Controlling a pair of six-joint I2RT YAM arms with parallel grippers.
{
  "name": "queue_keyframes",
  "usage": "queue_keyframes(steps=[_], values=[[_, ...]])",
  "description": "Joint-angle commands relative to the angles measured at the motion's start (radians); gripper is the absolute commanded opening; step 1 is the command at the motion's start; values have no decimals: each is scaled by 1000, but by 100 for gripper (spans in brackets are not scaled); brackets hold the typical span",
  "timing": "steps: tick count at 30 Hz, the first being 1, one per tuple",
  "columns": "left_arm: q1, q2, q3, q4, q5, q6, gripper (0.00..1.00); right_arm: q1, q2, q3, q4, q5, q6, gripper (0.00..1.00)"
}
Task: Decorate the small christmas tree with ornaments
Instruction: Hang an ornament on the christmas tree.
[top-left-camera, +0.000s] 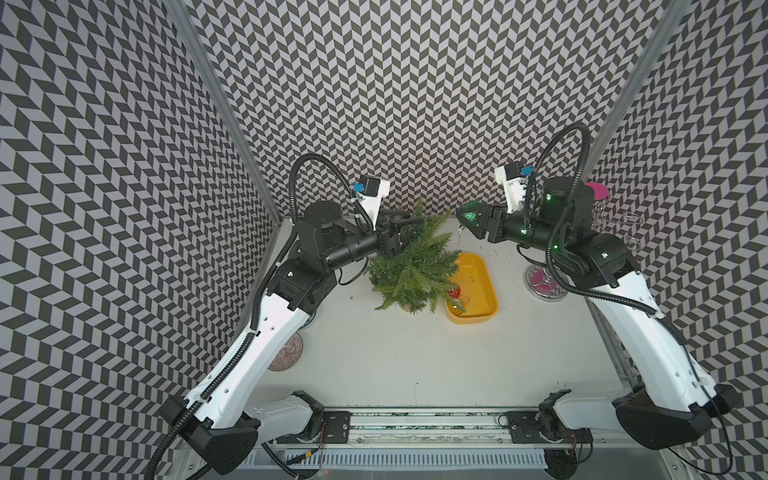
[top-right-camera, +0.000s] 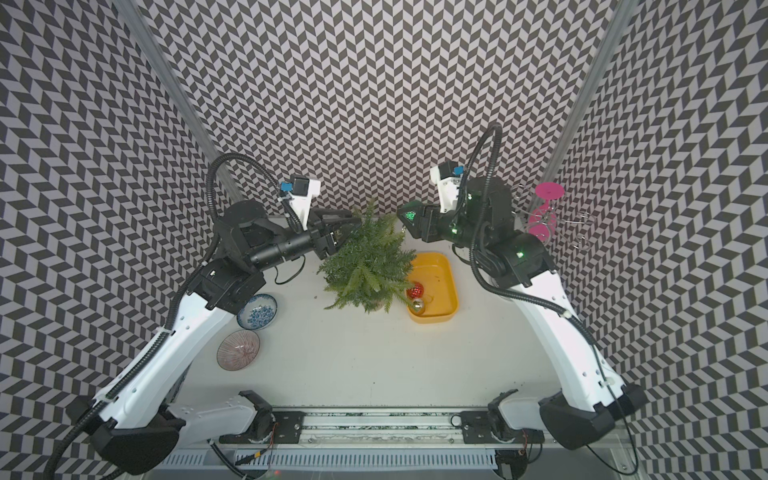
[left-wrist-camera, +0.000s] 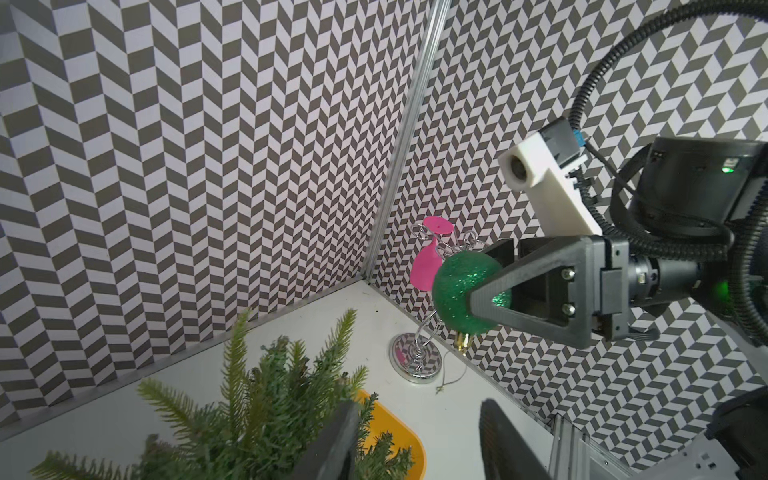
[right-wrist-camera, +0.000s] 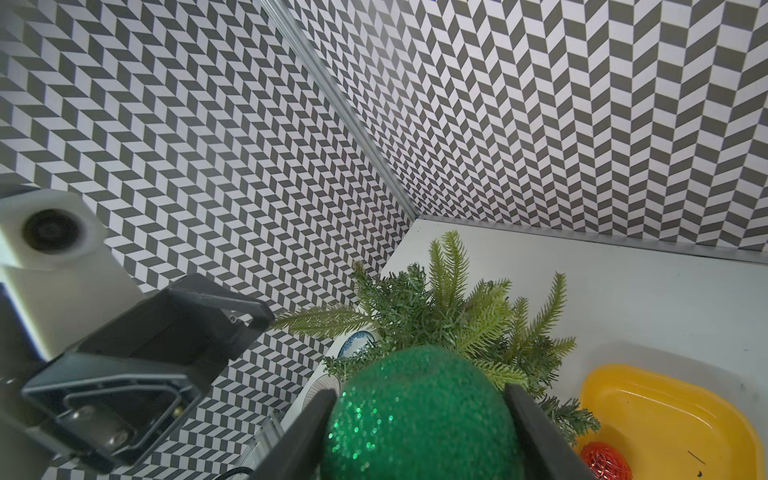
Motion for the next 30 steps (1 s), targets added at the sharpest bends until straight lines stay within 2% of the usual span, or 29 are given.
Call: queue_keyframes(steps=[1,7,11,23,30], values=[[-66,15,45,-72,-127,85,47,16,16,38,18,-17,15,58],[-200,50,39,-80,-305,126,45,27,31,60,23,-12,31,58],[-252,76,31,-73,-389,133,43,27,31,67,23,-5,34,57],[-301,118,20,-52,-477,126,40,27,30,70,33,13,43,57],[-322,128,17,-31,-488,121,39,27,28,69,33,15,43,57]])
